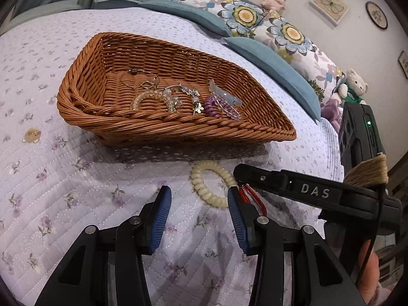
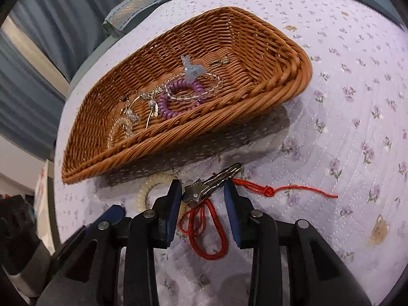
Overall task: Organize jewelry
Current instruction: 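Move both open tools back toward the cream hair tie and key, then grasp the cream coil hair tie with the left tool while the right tool grasps the key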
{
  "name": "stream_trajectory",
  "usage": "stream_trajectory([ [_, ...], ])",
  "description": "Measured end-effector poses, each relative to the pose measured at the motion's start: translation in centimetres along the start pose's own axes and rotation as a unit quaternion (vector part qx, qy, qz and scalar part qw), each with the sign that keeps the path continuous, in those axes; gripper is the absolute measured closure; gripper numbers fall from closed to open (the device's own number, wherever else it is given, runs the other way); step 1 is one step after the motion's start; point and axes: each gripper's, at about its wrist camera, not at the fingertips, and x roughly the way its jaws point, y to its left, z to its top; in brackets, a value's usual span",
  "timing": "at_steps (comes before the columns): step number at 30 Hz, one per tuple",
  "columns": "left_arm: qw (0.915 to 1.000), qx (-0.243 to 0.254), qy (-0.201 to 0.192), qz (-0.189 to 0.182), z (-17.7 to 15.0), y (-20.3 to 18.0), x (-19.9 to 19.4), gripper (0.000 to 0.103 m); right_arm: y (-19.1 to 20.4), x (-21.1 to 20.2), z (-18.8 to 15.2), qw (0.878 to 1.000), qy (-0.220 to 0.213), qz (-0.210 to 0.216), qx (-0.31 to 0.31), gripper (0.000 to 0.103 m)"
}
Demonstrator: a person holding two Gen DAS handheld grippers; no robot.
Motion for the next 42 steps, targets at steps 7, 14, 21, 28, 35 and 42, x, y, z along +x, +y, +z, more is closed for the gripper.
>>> stream_trajectory([
  [7,1.0000,-0.003,0.001,-0.003,-0.1,0.3,-0.1,0.056,-0.1,-0.5,-0.6,0.998,0.008,-0.022,-0.055,0.075],
  [14,0.9999,0.007,0.013,-0.004,0.1,-0.3,0.4,0.056,-3.8,-3.5,-1.3,0.998,-0.005,0.001,-0.065,0.074],
  [21,0.9998,0.003,0.020,0.006,0.8,-0.5,1.5,0.056,-5.0,-5.4,-0.4,0.997,-0.025,0.052,-0.057,0.069],
  [28,0.9996,0.013,0.019,0.014,0.7,-0.7,1.7,0.056,-1.1,-3.0,-0.2,0.989,-0.022,-0.001,-0.144,0.064],
  [35,0.9985,0.032,0.022,0.039,0.7,-1.4,2.3,0.057,-0.7,-0.9,-0.3,0.985,-0.019,-0.029,-0.167,0.064],
  [42,0.9943,0.059,0.019,0.087,0.5,-2.4,2.8,0.089,0.2,-0.4,-0.9,0.980,-0.021,-0.036,-0.193,0.076],
])
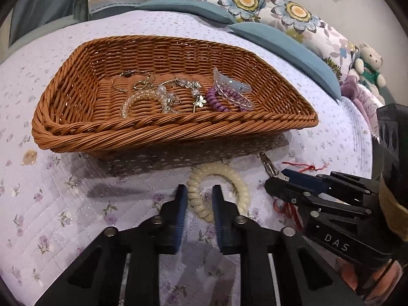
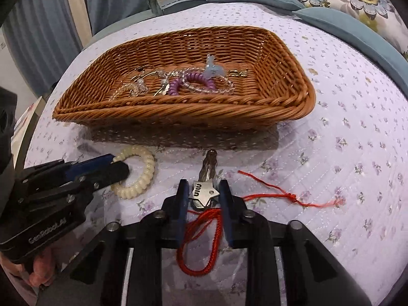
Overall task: Organize jewelry
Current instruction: 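Grasp the cream coil hair tie with the left tool while the right tool grasps the key, then carry the hair tie and key into the basket and open both tools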
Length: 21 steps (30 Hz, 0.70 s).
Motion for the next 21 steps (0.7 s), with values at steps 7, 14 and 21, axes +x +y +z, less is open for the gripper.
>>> stream_trajectory([
  [7,0.9998,0.010,-0.007,-0.015,-0.5,-0.2,-1.3,0.093,-0.1,-1.4,-0.7,0.999,-0.013,0.046,-0.002,0.076],
  [14,0.9981,-0.006,-0.042,-0.045,-2.0,0.5,-6.1,0.093,-0.2,-4.4,-1.9,0.995,-0.024,0.098,0.020,0.076],
  [21,0.9933,-0.014,-0.099,-0.057,-1.6,0.7,-12.0,0.093,0.3,-9.6,-1.1,0.988,-0.062,0.136,0.028,0.076],
])
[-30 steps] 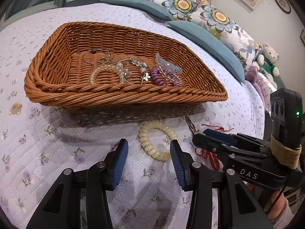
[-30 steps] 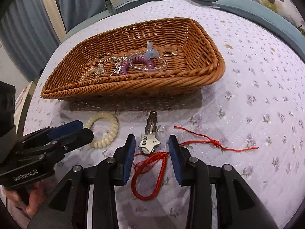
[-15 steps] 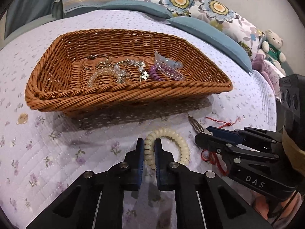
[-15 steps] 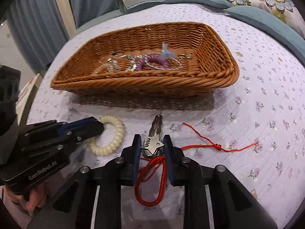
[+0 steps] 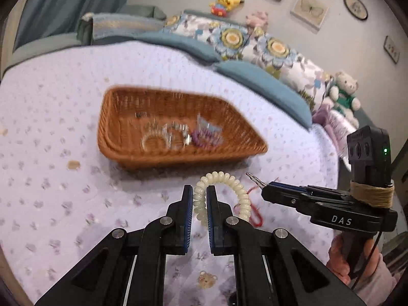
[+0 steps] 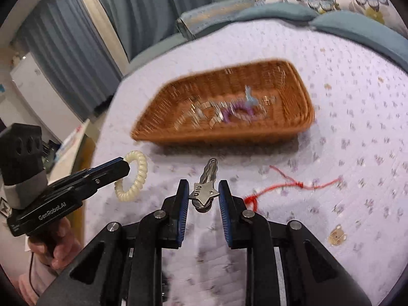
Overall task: Organize jewelry
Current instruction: 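Carry the hair tie and key into the basket and open both tools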
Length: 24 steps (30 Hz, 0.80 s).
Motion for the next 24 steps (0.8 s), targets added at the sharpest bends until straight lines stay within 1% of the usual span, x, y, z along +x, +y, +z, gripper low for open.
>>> stream_trajectory([
  [3,0.9997,0.003,-0.025,-0.004,1.9,-0.3,-1.5,0.093,1.1,-1.6,1.7,1.000,-0.026,0.001,-0.010,0.076],
  [6,0.9989,0.002,-0.045,-0.012,4.3,0.0,-2.0,0.093,1.8,-2.1,4.5,0.998,-0.048,-0.013,-0.029,0.076],
  [9,0.9985,0.006,-0.055,0.005,7.0,0.6,-1.3,0.093,1.3,-1.3,7.4,0.997,-0.059,-0.028,-0.035,0.076],
  [11,0.9985,0.002,-0.053,0.017,8.6,1.2,-0.2,0.093,0.7,-0.3,8.9,0.997,-0.059,-0.038,-0.034,0.076],
  [15,0.9985,-0.015,-0.031,0.043,11.3,3.4,3.5,0.093,-1.3,3.8,12.3,0.998,-0.042,-0.049,-0.012,0.076],
  [18,0.9977,-0.028,0.000,0.061,12.7,5.2,7.1,0.093,-2.6,7.2,14.0,0.999,-0.018,-0.048,0.004,0.076],
  [21,0.9960,-0.032,0.026,0.079,12.9,6.2,9.8,0.093,-3.4,10.7,14.8,0.999,0.016,-0.048,0.020,0.076],
  [24,0.9940,-0.041,0.047,0.090,13.0,7.0,12.0,0.093,-3.6,13.5,15.4,0.996,0.047,-0.067,0.025,0.076],
])
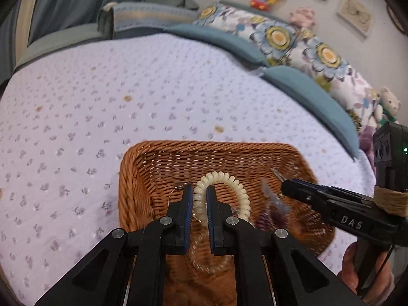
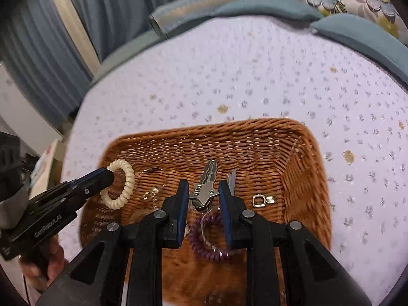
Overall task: Organize jewelry
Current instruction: 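Carry the hair tie and key into the basket and open both tools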
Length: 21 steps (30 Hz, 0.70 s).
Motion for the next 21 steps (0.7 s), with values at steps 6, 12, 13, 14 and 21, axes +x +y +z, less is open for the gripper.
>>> stream_trajectory([
  [6,0.9996,0.001,0.027,0.013,0.2,-0.5,2.4,0.093,-0.5,3.0,0.5,0.999,0.035,0.003,0.026,0.076],
  [12,0.9990,-0.008,0.039,0.018,-0.2,-0.2,3.5,0.092,-0.3,3.5,0.2,0.999,0.044,-0.004,0.014,0.076],
  [13,0.9991,-0.009,0.039,0.017,-0.2,-0.1,3.4,0.092,-0.3,3.6,0.2,0.999,0.045,-0.003,0.014,0.076],
  [14,0.9990,-0.009,0.041,0.014,-0.3,-0.1,3.3,0.092,-0.4,3.6,0.2,0.999,0.046,0.002,0.017,0.076],
  [21,0.9996,0.003,0.008,-0.027,-1.0,-0.7,-0.8,0.066,-0.4,0.3,-1.0,0.999,0.022,0.029,0.026,0.071],
])
